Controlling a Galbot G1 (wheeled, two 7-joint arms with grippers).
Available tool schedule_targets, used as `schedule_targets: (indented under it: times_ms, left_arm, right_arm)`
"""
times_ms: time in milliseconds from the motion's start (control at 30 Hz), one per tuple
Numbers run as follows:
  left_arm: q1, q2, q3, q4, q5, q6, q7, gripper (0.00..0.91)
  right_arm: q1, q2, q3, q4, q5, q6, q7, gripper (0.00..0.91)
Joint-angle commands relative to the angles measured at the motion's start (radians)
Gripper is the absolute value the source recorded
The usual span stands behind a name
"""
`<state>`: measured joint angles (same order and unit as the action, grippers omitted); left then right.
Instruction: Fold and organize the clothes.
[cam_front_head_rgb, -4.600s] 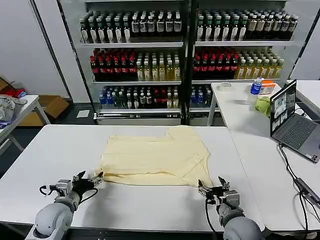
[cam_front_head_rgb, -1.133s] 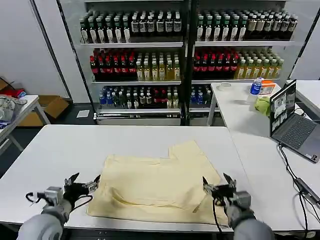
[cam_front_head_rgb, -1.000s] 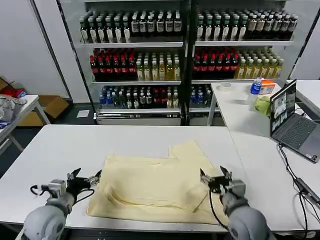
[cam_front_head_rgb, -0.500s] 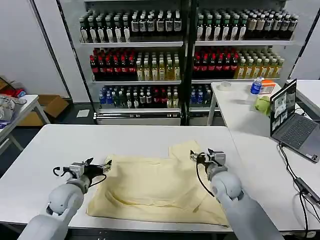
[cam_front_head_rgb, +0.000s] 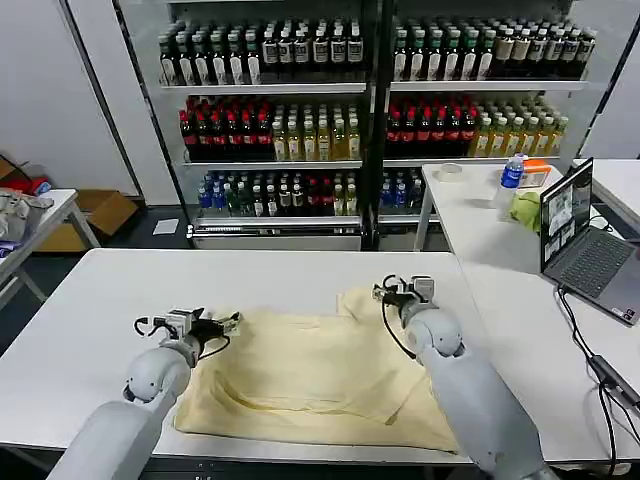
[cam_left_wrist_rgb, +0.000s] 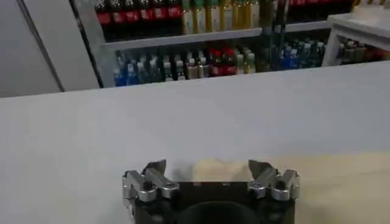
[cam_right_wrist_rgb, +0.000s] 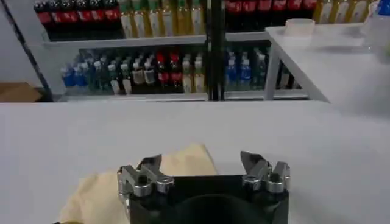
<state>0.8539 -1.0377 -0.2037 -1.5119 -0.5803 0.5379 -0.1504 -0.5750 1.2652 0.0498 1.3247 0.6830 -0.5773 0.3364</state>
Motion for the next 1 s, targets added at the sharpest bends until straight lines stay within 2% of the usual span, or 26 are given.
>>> schedule_targets:
  times_ms: [33, 100, 167, 200, 233, 267, 300, 333, 400, 833, 1000]
  left_arm:
    - [-0.043, -0.010, 0.026, 0.051, 0.003, -0.002, 0.001, 0.121]
    - [-0.039, -0.012, 0.026, 0.050, 0.003, -0.004, 0.001, 0.050]
    - [-0.036, -0.012, 0.027, 0.047, 0.003, -0.006, 0.002, 0.040]
    - [-0.035, -0.012, 0.028, 0.047, 0.003, -0.007, 0.002, 0.040]
    - [-0.031, -0.012, 0.028, 0.045, 0.003, -0.007, 0.002, 0.030]
    - [-0.025, -0.012, 0.029, 0.041, 0.003, -0.008, 0.002, 0.030]
    - [-0.023, -0.012, 0.030, 0.038, 0.004, -0.009, 0.002, 0.030]
    - [-0.017, -0.012, 0.031, 0.036, 0.004, -0.009, 0.002, 0.020]
    - [-0.007, -0.015, 0.031, 0.033, 0.007, -0.012, 0.003, 0.020]
    - [0.030, -0.012, 0.018, 0.004, 0.003, -0.019, 0.012, 0.020]
    - [0.041, -0.006, 0.009, -0.008, -0.003, -0.023, 0.014, 0.020]
  right_arm:
    - [0.061, 0.026, -0.014, -0.106, 0.005, -0.001, -0.003, 0.907]
    - [0.066, 0.031, -0.016, -0.122, 0.005, -0.001, -0.004, 0.907]
    - [0.068, 0.035, -0.018, -0.135, 0.006, -0.001, -0.009, 0.725]
    - [0.068, 0.038, -0.018, -0.144, 0.007, -0.001, -0.012, 0.544]
    - [0.068, 0.039, -0.018, -0.147, 0.008, -0.001, -0.013, 0.464]
    - [0.067, 0.040, -0.018, -0.154, 0.014, -0.002, -0.014, 0.312]
    - [0.067, 0.041, -0.018, -0.157, 0.019, -0.002, -0.014, 0.242]
    - [0.067, 0.041, -0.017, -0.163, 0.027, -0.002, -0.015, 0.071]
    - [0.068, 0.042, -0.012, -0.174, 0.043, -0.002, -0.017, 0.000]
    - [0.045, 0.036, -0.014, -0.135, 0.069, 0.000, -0.038, 0.000]
    - [0.036, 0.033, -0.017, -0.110, 0.054, 0.035, -0.043, 0.000]
